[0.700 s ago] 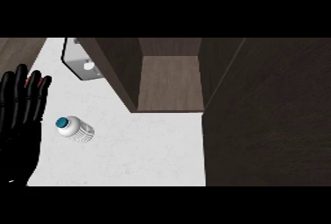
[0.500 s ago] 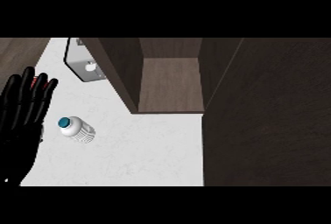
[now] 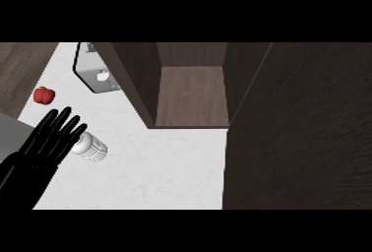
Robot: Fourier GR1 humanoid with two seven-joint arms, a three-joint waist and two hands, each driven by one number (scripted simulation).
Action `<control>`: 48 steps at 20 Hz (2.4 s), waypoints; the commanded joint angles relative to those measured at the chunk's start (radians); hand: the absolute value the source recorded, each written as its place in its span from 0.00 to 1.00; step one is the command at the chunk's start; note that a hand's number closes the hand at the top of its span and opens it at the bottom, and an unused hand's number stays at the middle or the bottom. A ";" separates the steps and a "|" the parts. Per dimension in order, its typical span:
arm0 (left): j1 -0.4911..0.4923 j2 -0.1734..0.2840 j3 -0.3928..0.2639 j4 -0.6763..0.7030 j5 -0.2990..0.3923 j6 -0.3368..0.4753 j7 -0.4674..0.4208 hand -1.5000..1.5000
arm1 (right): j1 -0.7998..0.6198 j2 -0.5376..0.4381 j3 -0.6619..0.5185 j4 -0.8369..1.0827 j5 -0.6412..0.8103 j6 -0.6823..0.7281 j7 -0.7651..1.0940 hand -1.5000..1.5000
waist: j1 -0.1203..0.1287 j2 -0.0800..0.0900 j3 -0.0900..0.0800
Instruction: Pick up the bottled water, place it into the cabinet and close the cabinet
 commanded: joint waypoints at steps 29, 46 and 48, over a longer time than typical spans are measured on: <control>0.024 0.049 0.338 0.309 0.133 -0.333 -0.014 0.00 | 0.310 0.012 0.044 -0.032 -0.053 0.165 -0.205 0.00 | 0.002 0.000 0.000; -0.230 0.141 0.391 0.884 -0.276 -0.480 -0.414 0.00 | 0.408 0.033 0.171 -0.006 0.073 0.169 -0.311 0.00 | -0.009 0.001 -0.001; -0.274 0.152 0.388 0.940 -0.296 -0.478 -0.438 0.00 | 0.362 0.026 0.136 -0.005 0.037 0.165 -0.271 0.00 | -0.012 0.004 -0.001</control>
